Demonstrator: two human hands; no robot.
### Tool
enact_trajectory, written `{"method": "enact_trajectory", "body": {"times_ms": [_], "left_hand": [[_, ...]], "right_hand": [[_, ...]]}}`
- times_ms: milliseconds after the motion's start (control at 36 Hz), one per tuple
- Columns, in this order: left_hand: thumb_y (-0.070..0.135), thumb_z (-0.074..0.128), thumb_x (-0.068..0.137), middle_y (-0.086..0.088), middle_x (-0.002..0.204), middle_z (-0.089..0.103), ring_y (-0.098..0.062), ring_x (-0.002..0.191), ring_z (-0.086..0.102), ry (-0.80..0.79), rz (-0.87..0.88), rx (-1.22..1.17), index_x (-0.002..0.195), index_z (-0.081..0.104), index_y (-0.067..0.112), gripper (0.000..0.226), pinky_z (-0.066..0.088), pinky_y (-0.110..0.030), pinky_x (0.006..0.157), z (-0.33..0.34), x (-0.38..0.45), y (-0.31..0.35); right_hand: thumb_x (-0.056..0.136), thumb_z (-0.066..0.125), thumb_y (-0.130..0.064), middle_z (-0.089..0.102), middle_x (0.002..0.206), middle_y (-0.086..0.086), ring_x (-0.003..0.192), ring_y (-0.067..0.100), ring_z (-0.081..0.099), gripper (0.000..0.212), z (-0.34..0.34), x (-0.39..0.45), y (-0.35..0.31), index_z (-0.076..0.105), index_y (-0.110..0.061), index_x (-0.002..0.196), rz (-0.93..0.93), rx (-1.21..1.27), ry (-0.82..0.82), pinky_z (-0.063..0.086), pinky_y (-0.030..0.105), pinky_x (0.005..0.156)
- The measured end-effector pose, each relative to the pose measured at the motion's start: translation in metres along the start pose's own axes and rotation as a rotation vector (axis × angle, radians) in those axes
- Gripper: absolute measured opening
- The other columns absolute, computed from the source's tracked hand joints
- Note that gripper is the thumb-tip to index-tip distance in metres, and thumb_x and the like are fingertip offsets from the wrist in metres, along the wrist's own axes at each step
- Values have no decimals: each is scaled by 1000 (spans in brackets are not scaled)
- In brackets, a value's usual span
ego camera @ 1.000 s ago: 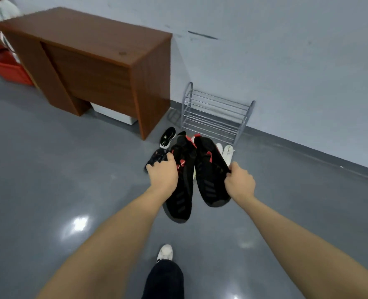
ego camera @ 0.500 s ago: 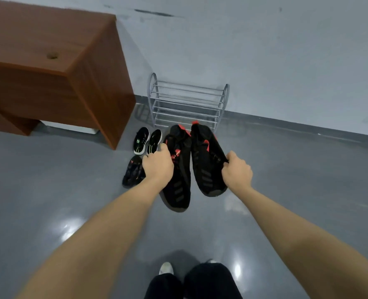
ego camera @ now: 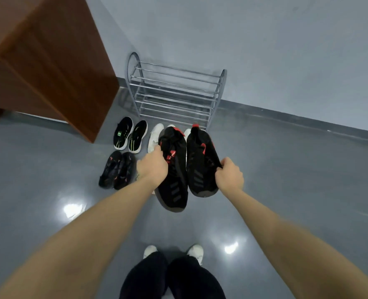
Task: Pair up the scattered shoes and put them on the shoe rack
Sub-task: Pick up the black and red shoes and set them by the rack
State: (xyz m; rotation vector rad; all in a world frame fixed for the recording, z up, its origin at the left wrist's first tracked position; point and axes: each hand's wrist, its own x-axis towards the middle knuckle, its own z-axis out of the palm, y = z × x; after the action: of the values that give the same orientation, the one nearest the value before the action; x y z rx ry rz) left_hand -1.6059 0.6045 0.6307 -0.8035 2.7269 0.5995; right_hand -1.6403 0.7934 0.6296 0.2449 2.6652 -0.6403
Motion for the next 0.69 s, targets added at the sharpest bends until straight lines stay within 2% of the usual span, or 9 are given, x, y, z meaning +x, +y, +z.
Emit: {"method": "enact_trajectory", "body": {"times_ms": [83, 167, 250, 417, 528, 611, 694], "left_hand": [[12, 31, 99, -14, 100, 65, -35, 97, 58, -9, -9, -22, 108, 47, 12, 19, 38, -41, 87, 24, 32, 4], [13, 31, 98, -14, 99, 64, -35, 96, 57, -26, -17, -28, 106, 48, 12, 18, 37, -38, 81, 61, 70, 3], [17, 29, 98, -13, 98, 64, -36, 94, 57, -67, -33, -92, 101, 49, 14, 21, 43, -39, 80, 110, 113, -3], [22, 30, 102, -15, 107, 63, -35, 101, 57, -99, 16, -193, 120, 52, 13, 31, 45, -40, 85, 212, 180, -21], [22, 31, 101, -14, 105, 64, -33, 99, 60, -148, 3, -285, 124, 53, 13, 33, 47, -44, 88, 302, 219, -39], [19, 31, 102, -13, 111, 63, -31, 106, 57, -167, -25, -306, 129, 52, 13, 34, 44, -36, 92, 360, 240, -52], [21, 30, 102, -11, 108, 65, -31, 103, 58, -174, -27, -297, 130, 52, 20, 36, 46, -38, 91, 413, 259, -67]], "right_hand": [[90, 39, -8, 59, 97, 12, 79, 29, 44, 18, 12, 33, 3, 50, -7, 104, 2, -20, -9, 34, 31, 68], [91, 39, -9, 60, 98, 12, 87, 33, 52, 17, 40, 71, 12, 49, -7, 104, 9, -40, -11, 33, 31, 68], [91, 40, -10, 61, 96, 14, 90, 35, 56, 7, 83, 116, 31, 46, -9, 96, 26, -14, -23, 38, 35, 68], [92, 40, -11, 53, 83, 8, 81, 33, 52, 9, 171, 189, 81, 47, -7, 98, 75, 16, -19, 40, 35, 67], [93, 40, -10, 52, 82, 6, 76, 30, 49, 2, 239, 234, 125, 42, -11, 93, 75, 40, -38, 35, 32, 64], [93, 40, -9, 53, 80, 5, 73, 29, 48, 3, 289, 260, 157, 40, -11, 91, 77, 45, -45, 34, 32, 62], [93, 41, -10, 54, 79, 5, 74, 29, 49, 3, 334, 282, 184, 40, -12, 92, 87, 62, -48, 34, 32, 61]]}}
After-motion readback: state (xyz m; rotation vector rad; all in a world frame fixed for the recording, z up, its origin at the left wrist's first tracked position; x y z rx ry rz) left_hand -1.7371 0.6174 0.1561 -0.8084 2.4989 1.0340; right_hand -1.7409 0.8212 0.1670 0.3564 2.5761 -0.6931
